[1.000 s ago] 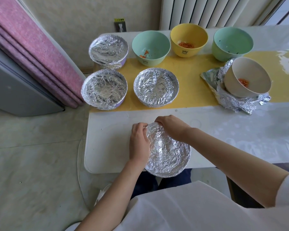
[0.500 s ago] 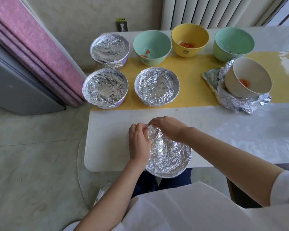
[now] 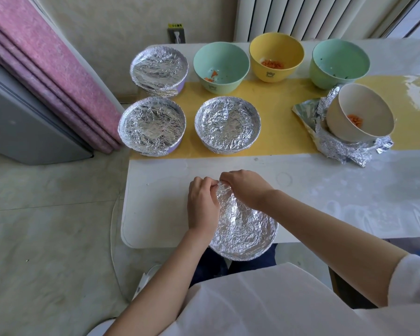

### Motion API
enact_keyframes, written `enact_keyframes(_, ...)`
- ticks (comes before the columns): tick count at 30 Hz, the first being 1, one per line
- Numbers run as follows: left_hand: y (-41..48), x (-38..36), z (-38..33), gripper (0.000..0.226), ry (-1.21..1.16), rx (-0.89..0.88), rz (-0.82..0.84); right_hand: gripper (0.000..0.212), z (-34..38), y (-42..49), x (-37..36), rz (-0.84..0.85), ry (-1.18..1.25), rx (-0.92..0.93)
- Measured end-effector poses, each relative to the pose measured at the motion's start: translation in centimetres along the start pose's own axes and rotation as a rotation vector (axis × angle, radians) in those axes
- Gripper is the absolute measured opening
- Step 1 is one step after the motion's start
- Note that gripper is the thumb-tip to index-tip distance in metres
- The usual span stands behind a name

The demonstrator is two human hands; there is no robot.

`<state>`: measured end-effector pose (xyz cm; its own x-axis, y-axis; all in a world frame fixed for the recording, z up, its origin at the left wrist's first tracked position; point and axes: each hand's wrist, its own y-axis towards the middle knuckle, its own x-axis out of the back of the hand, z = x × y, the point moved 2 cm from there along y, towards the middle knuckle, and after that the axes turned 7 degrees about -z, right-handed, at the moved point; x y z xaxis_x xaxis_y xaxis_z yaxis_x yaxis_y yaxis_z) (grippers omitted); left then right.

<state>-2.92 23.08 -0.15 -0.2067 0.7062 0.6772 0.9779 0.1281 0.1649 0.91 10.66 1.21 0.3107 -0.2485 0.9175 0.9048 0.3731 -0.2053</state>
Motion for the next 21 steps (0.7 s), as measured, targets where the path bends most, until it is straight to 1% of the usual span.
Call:
enact_keyframes(5,0.2,0.3,0.1,0.006,0.011,0.001,0.011,0.032,0.3,0.1,0.3,0.002,-0.055,0.001)
enact_keyframes(9,0.0,0.4,-0.2,0.008,0.040,0.002,0.068,0.032,-0.6,-0.6,0.0,-0.016,0.059,-0.049)
enact_keyframes(14,-0.3,0.7,0.1,0.033,0.132,0.013,0.170,0.044,-1.8,-1.5,0.8,0.019,0.213,-0.141)
enact_keyframes(18,0.3,-0.1,0.0,0.032,0.044,-0.013,0.232,0.044,-1.6,-1.6,0.5,0.012,0.231,-0.147)
enact_keyframes(21,0.9,-0.3,0.4,0.037,-0.012,0.020,0.294,0.039,-1.7,-1.6,0.4,-0.023,0.225,-0.163)
